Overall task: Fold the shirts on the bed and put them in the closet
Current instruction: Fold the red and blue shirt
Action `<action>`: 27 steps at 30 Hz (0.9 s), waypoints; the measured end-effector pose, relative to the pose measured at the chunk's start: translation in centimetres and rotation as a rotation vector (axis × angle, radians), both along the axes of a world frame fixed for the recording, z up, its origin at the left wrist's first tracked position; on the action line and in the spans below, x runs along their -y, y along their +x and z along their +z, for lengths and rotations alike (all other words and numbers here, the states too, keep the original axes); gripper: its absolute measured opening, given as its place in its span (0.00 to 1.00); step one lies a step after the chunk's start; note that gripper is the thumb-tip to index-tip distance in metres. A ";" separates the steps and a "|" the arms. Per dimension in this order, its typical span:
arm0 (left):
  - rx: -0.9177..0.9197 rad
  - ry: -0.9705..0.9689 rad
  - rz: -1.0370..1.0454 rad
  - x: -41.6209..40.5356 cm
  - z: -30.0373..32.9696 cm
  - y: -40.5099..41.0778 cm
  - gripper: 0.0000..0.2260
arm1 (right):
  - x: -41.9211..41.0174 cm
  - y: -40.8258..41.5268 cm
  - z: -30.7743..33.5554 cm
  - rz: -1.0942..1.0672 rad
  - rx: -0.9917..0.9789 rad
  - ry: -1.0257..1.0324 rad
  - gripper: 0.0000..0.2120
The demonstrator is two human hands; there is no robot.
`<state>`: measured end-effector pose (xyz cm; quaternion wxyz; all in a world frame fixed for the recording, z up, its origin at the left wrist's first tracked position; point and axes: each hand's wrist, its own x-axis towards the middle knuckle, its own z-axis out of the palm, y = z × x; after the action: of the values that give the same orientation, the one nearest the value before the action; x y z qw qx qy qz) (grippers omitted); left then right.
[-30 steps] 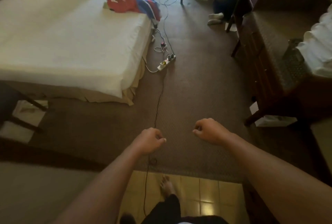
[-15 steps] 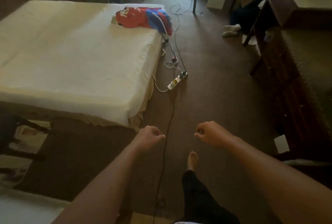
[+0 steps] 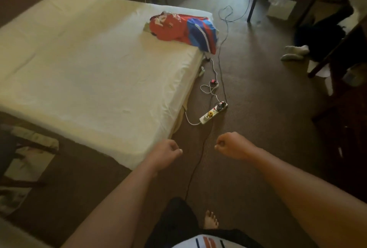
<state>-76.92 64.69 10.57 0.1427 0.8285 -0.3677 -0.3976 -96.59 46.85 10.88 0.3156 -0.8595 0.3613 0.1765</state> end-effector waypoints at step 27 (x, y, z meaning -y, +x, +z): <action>0.199 0.027 -0.068 33.0 3.6 46.6 0.13 | 34.6 49.2 0.9 0.141 0.087 -0.094 0.11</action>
<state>-30.32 31.68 14.18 0.0810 0.8528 -0.4024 -0.3229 -47.37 12.27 11.73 0.2772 -0.9035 0.2936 0.1437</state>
